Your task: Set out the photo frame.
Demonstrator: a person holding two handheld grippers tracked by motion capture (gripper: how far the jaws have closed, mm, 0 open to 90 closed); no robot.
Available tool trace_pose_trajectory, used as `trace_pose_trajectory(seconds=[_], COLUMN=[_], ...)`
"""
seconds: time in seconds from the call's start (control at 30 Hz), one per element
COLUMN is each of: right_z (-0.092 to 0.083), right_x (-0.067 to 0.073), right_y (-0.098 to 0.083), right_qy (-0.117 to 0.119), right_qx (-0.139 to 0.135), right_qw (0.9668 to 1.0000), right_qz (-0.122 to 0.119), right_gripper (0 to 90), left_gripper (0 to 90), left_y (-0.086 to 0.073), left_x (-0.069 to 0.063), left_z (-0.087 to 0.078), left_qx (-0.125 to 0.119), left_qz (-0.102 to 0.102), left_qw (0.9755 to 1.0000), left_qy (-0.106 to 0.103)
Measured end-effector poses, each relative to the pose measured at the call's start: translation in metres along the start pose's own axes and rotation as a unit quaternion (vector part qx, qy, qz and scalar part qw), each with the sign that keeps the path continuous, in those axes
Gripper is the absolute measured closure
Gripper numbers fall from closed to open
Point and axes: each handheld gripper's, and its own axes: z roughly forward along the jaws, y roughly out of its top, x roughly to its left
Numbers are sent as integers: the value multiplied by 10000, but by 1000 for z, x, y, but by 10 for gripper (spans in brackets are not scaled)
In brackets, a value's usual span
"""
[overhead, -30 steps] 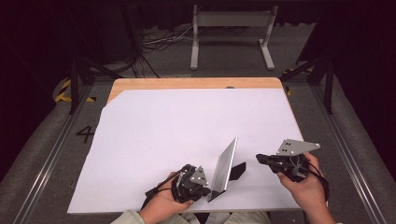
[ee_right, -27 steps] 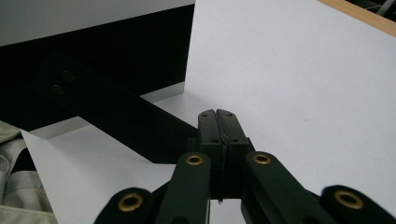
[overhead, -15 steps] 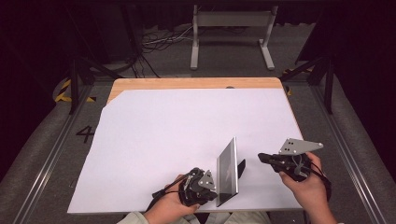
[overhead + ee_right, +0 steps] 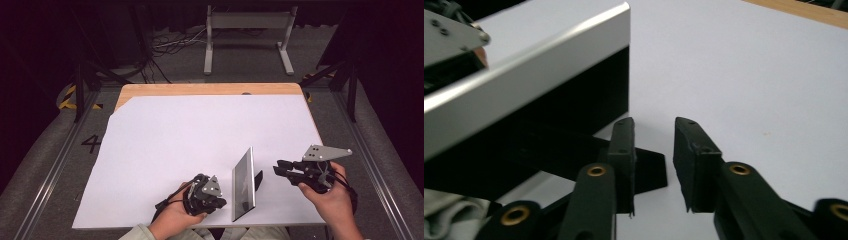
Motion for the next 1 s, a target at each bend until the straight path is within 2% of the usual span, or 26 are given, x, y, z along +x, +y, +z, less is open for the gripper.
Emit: trace_pose_trajectory(seconds=[0.07,0.2,0.27,0.4,0.43,0.47,0.5,0.53,0.6,0.83,1.0], right_z=[-3,-6,-7,-8,-8,-9,-9,-10,-11,-13,-8], right_x=[3,10,13,17,18,18,19,21,23,31,36], right_y=[4,15,20,29,31,33,34,37,40,53,60], right_qy=[-47,159,173,186,210,258,267,219,133,-15,3], right_qx=[-39,24,88,191,215,251,242,243,275,389,459], right_qw=[10000,9997,9996,9992,9989,9976,9974,9975,9974,9967,9956], right_qz=[2,198,213,294,363,588,628,627,650,707,812], right_gripper=[642,581,573,546,535,525,525,524,524,523,524], left_gripper=[879,870,867,862,861,860,860,859,859,846,842], left_y=[-3,-10,-13,-23,-25,-27,-27,-30,-32,-36,-40], left_x=[4,16,21,33,37,39,39,44,47,54,59], left_z=[-6,-23,-30,-45,-49,-51,-51,-56,-59,-61,-65], left_qx=[-56,-208,-253,-437,-450,-460,-460,-504,-534,-452,-483], left_qz=[-44,-174,-267,-530,-588,-605,-605,-664,-744,-761,-862], left_qw=[9999,9992,9987,9960,9953,9950,9950,9939,9928,9913,9895], left_qy=[79,286,362,570,626,653,653,723,768,974,1055])
